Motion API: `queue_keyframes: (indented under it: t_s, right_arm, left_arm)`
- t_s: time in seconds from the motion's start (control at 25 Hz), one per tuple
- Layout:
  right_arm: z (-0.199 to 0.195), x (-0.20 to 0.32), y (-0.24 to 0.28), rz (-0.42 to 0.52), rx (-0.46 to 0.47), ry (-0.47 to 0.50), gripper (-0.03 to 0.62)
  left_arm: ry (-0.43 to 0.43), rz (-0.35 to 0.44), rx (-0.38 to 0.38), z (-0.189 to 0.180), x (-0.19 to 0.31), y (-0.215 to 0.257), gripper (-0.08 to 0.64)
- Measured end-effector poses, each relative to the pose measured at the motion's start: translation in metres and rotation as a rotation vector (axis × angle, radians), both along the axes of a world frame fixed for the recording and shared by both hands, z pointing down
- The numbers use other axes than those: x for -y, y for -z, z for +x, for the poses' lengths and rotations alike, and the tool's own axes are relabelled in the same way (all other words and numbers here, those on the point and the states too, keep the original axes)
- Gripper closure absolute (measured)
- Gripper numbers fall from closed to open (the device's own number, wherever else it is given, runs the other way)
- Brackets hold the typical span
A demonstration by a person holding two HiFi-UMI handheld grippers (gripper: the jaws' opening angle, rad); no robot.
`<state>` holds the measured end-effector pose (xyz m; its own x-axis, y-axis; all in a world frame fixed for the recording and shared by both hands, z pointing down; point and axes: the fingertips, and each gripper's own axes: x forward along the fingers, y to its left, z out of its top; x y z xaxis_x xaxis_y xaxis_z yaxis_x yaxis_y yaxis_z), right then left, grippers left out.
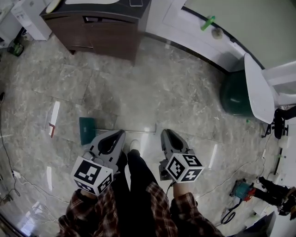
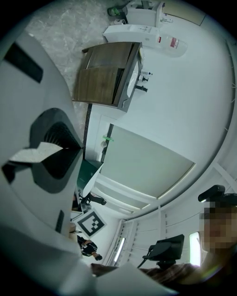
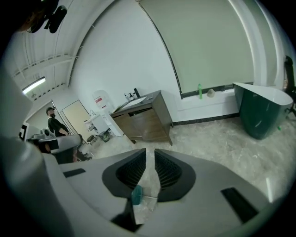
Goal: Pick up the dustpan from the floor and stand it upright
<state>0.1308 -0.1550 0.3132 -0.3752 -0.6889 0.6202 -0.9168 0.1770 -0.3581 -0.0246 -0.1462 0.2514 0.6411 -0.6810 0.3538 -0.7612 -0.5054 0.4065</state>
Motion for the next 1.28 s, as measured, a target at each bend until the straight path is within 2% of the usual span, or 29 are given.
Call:
queue_keyframes:
  t_s: [0.36,0.48,0.72,0.88,1.04,1.28]
  right_arm:
    - [0.015,0.01,-0.122,-0.175,0.052,-0.071,0.426]
    - [0.023,0.009,-0.17,-0.232,0.052,-0.11,0.408]
    - [0.046,-0.011,-0.283,-0.375,0.077,-0.222,0.399]
    - [0.072,-0.035,-0.36,-0.473,0.106,-0.329,0.399]
    - [0.09,-0.059,-0.432,-0.559,0.128,-0.376,0.399]
    - [0.099,-0.085,-0.537,-0.646,0.182,-0.478,0.399]
  left_arm:
    - [0.003,-0.098,0.024,0.024,0.016,-0.086,0.551]
    - [0.014,-0.128,0.026,0.033,0.027,-0.123,0.551]
    - [0.02,-0.192,0.008,0.052,0.039,-0.218,0.551]
    - [-0.005,-0.26,0.022,0.058,0.023,-0.293,0.552]
    - [-0.029,-0.317,0.056,0.062,-0.002,-0.356,0.551]
    - [-0.034,-0.337,0.076,0.064,-0.015,-0.436,0.551]
